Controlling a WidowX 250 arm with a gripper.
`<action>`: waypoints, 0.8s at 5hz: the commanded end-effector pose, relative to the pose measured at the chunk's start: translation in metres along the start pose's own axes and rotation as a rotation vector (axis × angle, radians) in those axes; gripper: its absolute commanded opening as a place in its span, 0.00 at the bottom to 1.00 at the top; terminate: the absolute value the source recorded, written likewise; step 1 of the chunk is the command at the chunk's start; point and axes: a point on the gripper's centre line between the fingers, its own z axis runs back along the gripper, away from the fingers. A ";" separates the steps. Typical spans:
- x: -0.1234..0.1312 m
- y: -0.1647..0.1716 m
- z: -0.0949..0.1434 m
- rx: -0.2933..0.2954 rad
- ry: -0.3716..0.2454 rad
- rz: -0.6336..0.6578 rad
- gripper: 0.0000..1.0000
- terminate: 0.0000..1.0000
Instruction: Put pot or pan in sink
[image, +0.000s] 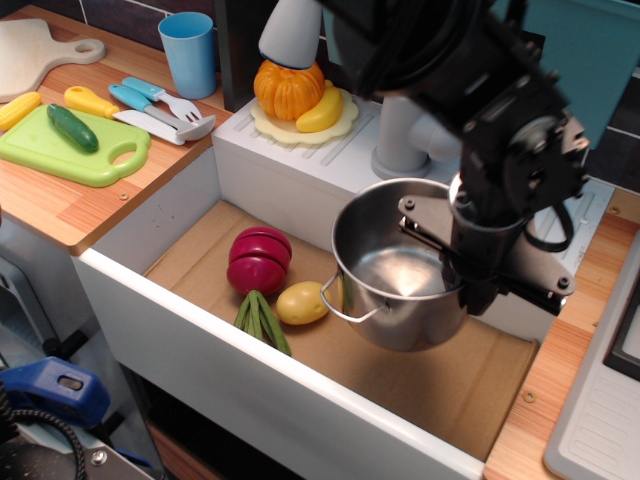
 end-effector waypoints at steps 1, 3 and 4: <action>-0.003 -0.001 -0.025 -0.086 -0.050 0.014 0.00 0.00; -0.008 -0.002 -0.052 -0.192 -0.081 0.033 1.00 0.00; -0.008 -0.002 -0.052 -0.192 -0.081 0.033 1.00 1.00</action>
